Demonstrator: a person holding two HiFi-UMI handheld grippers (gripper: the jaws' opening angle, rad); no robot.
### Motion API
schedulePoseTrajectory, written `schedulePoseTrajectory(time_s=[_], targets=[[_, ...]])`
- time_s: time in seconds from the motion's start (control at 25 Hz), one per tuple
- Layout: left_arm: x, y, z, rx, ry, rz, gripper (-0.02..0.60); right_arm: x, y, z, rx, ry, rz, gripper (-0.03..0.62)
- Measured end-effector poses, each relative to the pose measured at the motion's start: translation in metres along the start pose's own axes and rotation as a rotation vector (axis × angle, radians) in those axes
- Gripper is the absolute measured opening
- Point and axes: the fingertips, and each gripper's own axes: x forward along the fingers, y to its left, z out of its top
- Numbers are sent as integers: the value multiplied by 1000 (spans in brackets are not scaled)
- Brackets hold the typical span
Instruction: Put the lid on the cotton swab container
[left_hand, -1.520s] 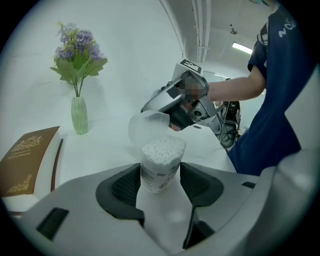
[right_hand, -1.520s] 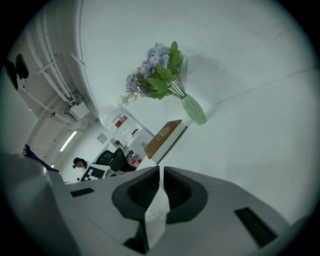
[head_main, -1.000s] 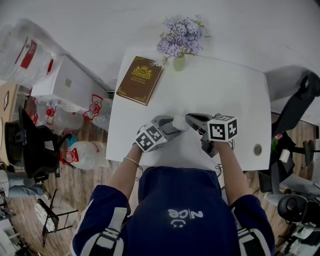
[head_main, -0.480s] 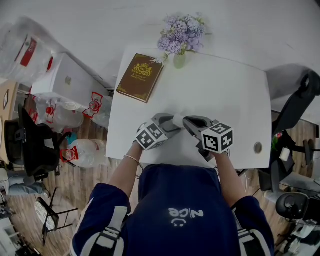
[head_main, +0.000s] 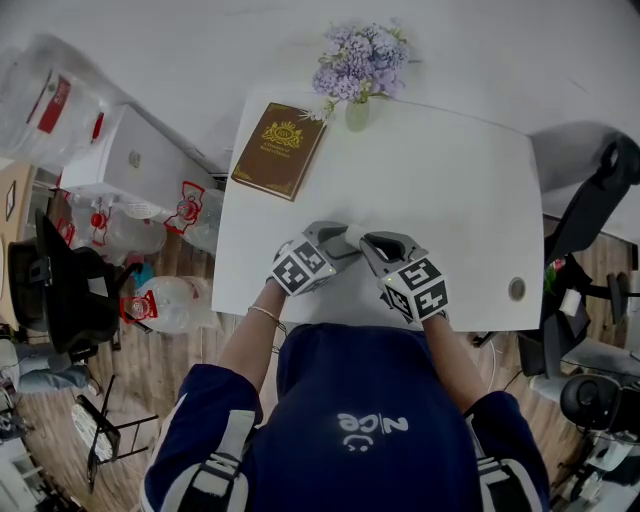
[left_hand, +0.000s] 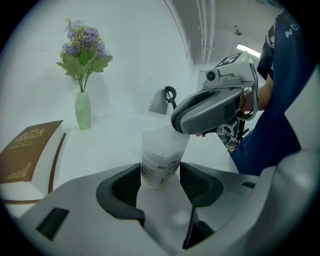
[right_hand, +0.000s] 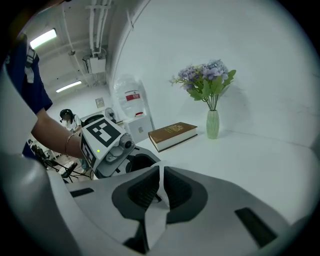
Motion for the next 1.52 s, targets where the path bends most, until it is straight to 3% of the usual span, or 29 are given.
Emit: schedulePoseTrajectory(time_s=[0.48, 0.68, 0.96, 1.04, 1.24, 1.52], targets=[[0, 0, 0, 5, 1, 3, 265, 3, 6, -2, -136, 59, -98, 57], [1, -1, 0, -1, 4, 18, 267, 2, 5, -3, -102, 43, -95, 57], [-16, -6, -3, -101, -39, 77, 272, -2, 9, -1, -111, -4, -83, 57], [-26, -11, -5, -112, -58, 87, 272, -10, 9, 4, -61, -64, -87, 57], [-62, -26, 2, -184, -168, 135, 272, -40, 8, 9, 48, -225, -146, 57], [-112, -47, 13, -278, -379, 226, 272, -76, 18, -13, 62, -304, -245, 57]])
